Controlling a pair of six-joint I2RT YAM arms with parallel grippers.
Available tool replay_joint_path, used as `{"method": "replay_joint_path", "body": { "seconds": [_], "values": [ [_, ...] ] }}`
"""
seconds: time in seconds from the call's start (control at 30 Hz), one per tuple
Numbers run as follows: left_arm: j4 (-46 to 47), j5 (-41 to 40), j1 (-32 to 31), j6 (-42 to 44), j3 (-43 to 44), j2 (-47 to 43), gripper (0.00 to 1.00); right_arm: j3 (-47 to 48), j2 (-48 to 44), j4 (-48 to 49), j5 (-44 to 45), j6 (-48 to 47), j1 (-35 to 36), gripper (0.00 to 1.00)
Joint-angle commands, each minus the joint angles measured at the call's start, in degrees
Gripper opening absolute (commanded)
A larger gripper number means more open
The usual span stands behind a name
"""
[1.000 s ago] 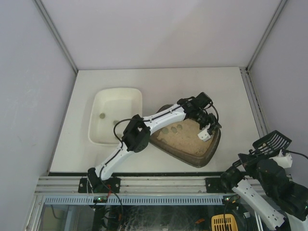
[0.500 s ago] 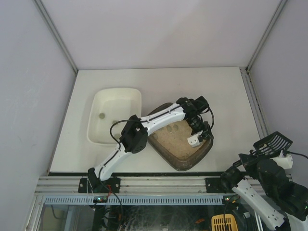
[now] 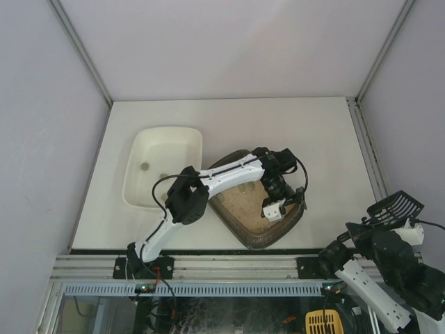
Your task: Clean the litter box
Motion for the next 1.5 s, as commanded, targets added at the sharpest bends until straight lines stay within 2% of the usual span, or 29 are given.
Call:
{"method": "replay_joint_path", "body": {
  "seconds": [0.0, 0.23, 0.4, 0.5, 0.6, 0.7, 0.73, 0.83, 0.97, 1.1, 1.23, 1.33, 1.47],
  "values": [
    [-0.28, 1.88, 0.62, 23.5, 2.32, -4.86, 1.0, 1.95, -1.02, 0.71, 0.89, -0.71, -0.54, 0.0],
    [9.42, -4.94, 4.5, 7.22, 2.51, -7.33, 1.0, 5.32, -0.24, 1.06, -1.14, -2.59, -2.06, 0.0],
    [15.19, -10.49, 8.38, -5.68, 1.78, -10.58, 1.0, 5.39, 0.52, 6.24, -5.04, -9.29, -3.33, 0.0],
    [21.77, -12.39, 11.09, -20.41, -2.09, -16.34, 1.0, 5.37, 5.69, 11.54, -9.06, -17.04, -2.24, 0.0],
    [32.19, -16.04, 12.8, -37.13, -8.81, -24.47, 1.0, 4.7, 13.89, 17.38, -13.91, -25.25, -0.98, 0.0],
    [44.42, -25.88, 14.06, -61.05, -14.06, -31.65, 1.0, 4.25, 24.83, 25.76, -23.35, -34.42, -0.38, 0.0],
    [45.19, -30.63, 14.43, -67.66, -14.1, -32.93, 1.0, 4.35, 28.88, 28.83, -27.76, -37.31, -0.7, 0.0],
    [43.7, -44.29, 16.34, -86.73, -14.3, -36.42, 1.0, 6.01, 41.35, 35.72, -39.89, -42.49, -2.12, 0.0],
    [35.66, -50.61, 20.75, -103.05, -17.14, -41.6, 1.0, 9.36, 52.95, 39.31, -49.94, -46.85, -3.15, 0.0],
    [29.51, -49.27, 25.44, -112.78, -22.09, -47.35, 0.99, 11.55, 61.99, 36.65, -58.2, -48.16, -5.21, 0.0],
    [36.02, -53.29, 29.66, -123.21, -34.29, -56.73, 1.0, 11.72, 67.39, 34.12, -63.35, -48.3, -5.4, 0.0],
    [40.81, -61.94, 31.26, -132.78, -41.81, -63.64, 1.0, 11.79, 70.23, 32.85, -65.99, -47.61, -5.75, 0.0],
    [32.63, -67.21, 33.47, -140.78, -41.12, -63.63, 1.0, 13.99, 74.66, 27.78, -65.63, -47.44, -6.65, 0.0]
  ]
}}
